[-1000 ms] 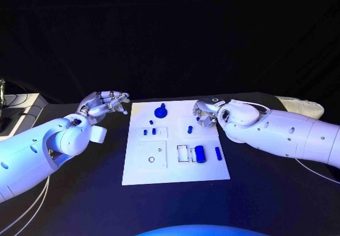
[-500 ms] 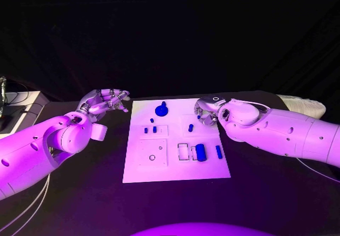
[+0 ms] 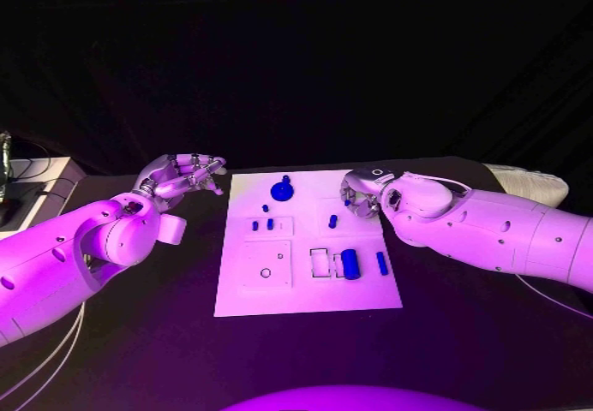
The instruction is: Assemble the parts on the task board
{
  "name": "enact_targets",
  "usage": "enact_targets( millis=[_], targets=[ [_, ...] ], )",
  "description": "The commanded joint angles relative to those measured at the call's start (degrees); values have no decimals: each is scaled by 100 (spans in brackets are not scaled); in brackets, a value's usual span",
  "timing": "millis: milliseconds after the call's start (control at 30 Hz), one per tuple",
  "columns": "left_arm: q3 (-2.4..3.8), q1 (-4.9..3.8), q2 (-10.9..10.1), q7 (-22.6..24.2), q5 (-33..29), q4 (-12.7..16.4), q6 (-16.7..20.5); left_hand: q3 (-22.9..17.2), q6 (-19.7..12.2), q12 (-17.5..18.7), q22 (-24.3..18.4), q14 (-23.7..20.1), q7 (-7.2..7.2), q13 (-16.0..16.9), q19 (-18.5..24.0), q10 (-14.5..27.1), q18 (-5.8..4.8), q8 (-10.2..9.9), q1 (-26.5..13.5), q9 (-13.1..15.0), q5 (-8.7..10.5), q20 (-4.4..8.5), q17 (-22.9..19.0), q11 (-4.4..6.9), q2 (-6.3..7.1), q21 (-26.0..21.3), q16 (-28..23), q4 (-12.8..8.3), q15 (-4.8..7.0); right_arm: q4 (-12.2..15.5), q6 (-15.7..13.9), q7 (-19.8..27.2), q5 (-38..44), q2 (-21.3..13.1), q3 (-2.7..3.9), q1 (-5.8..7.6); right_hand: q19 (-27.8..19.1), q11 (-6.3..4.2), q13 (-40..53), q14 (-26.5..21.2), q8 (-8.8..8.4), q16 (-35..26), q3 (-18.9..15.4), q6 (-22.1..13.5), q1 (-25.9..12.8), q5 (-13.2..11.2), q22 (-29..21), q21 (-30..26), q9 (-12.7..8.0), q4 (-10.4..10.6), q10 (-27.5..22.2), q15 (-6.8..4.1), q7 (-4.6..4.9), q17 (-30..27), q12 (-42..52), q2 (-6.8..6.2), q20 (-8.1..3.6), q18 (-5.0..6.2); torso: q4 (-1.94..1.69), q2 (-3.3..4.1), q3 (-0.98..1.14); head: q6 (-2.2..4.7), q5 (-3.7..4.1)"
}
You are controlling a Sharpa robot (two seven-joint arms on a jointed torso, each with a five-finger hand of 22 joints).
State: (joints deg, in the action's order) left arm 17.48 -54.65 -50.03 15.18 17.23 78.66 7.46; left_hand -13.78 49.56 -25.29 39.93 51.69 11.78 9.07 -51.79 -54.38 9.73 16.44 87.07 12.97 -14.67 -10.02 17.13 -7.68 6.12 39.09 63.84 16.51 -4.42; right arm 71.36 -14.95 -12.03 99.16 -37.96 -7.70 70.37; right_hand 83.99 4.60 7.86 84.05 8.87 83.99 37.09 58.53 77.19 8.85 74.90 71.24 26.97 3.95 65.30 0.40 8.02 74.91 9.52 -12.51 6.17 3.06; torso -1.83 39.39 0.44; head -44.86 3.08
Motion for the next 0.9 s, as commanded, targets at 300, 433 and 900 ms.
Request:
enact_targets(
  millis=[300, 433, 900],
  targets=[
    [6, 6, -9, -4, 78, 48, -17, -75, -26, 1, -15, 16, 19, -10, -15, -7, 69, 33, -5, -15, -5, 7, -13, -38, 44, -40, -40, -20, 7, 72, 14, 129, -125, 29, -4, -45, 181, 11, -50, 302, 17, -24, 18, 25, -52, -82, 825, 11, 5, -17, 46, -38, 19, 120, -98, -16, -52, 36, 10, -2, -1, -18, 9],
    [7, 6, -13, -7, 79, 48, -22, -96, -28, 0, -17, 15, 20, -12, -17, -6, 70, 37, 3, -16, -6, 7, -15, -38, 50, -44, -43, -26, 7, 92, -7, 117, -132, 28, -4, -47, 185, 27, -89, 303, -19, -22, 6, -27, -91, -108, 829, 17, -11, -21, 27, -26, 38, 121, -161, -77, -49, 32, 3, -2, -2, -18, 20],
    [7, 6, -19, -55, 100, 32, -53, -123, -32, 0, -20, 15, 22, -16, -21, -4, 71, 40, 10, -19, -3, 7, -17, -39, 66, -49, -47, -33, 6, 91, -292, -106, -74, 28, -4, -50, 219, -118, -81, 311, 253, -9, 228, 352, 87, -22, 878, 118, 158, -185, 589, -140, -84, 137, -136, 321, -134, 17, 0, -8, -1, -12, 19]
  ],
)
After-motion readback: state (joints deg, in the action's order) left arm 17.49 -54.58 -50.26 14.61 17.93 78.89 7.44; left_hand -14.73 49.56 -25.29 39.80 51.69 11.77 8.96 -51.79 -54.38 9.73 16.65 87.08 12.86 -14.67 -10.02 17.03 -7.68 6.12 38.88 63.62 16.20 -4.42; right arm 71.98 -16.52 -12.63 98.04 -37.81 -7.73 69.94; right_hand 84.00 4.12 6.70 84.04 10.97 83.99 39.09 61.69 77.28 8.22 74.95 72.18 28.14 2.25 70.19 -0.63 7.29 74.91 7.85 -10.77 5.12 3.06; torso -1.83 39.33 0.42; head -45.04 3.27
